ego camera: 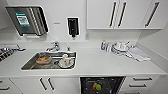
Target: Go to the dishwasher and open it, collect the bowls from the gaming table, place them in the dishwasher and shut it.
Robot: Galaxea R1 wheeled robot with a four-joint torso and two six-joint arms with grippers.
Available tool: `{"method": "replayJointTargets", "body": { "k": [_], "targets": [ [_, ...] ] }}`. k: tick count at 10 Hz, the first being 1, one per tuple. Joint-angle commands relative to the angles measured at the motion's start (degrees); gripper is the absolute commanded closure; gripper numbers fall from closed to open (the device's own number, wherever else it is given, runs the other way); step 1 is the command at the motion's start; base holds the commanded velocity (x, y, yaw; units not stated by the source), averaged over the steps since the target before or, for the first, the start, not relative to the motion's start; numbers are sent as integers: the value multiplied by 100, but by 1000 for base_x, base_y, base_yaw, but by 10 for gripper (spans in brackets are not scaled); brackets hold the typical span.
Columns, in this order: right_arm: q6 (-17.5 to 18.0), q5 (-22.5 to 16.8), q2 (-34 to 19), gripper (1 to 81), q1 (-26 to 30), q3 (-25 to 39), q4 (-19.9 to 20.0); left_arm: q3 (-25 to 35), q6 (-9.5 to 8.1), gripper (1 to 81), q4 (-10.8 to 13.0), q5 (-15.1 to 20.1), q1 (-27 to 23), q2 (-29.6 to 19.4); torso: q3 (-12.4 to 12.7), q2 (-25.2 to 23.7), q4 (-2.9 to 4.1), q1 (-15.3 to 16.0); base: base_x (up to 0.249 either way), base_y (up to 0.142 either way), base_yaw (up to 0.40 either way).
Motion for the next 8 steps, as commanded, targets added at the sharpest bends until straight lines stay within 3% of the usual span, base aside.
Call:
{"method": "replayJointTargets", "body": {
  "k": [1, 3, 5, 6, 7, 8],
  "targets": [
    [58, -527, 32, 10, 630, -710, 493, 49, -4, 10, -38, 397, -25, -32, 0, -551, 0, 356, 0, 0, 0],
    [40, -545, 464, 10, 666, -1486, 423, 49, -4, 10, -47, 397, -25, -41, 2, -962, 0, 612, 0, 0, 0],
    [75, -897, 771, 10, 587, -2225, 616, 40, -4, 10, -47, 397, -25, -41, 5, -1377, 0, 872, 0, 0, 0],
    [75, -1054, 781, 10, 613, -2382, 748, 40, -4, 10, -38, 397, -25, -23, 5, -1585, 0, 1001, 0, 0, 0],
    [75, -1125, 780, 10, 630, -2400, 792, 40, -4, 10, -47, 397, -25, -32, 6, -1213, 0, 759, 0, 0, 0],
    [76, -1125, 833, 10, 691, -2392, 947, 40, -4, 10, -47, 415, -34, -32, 6, -1414, 0, 881, 0, 0, 0]
  ]
}}
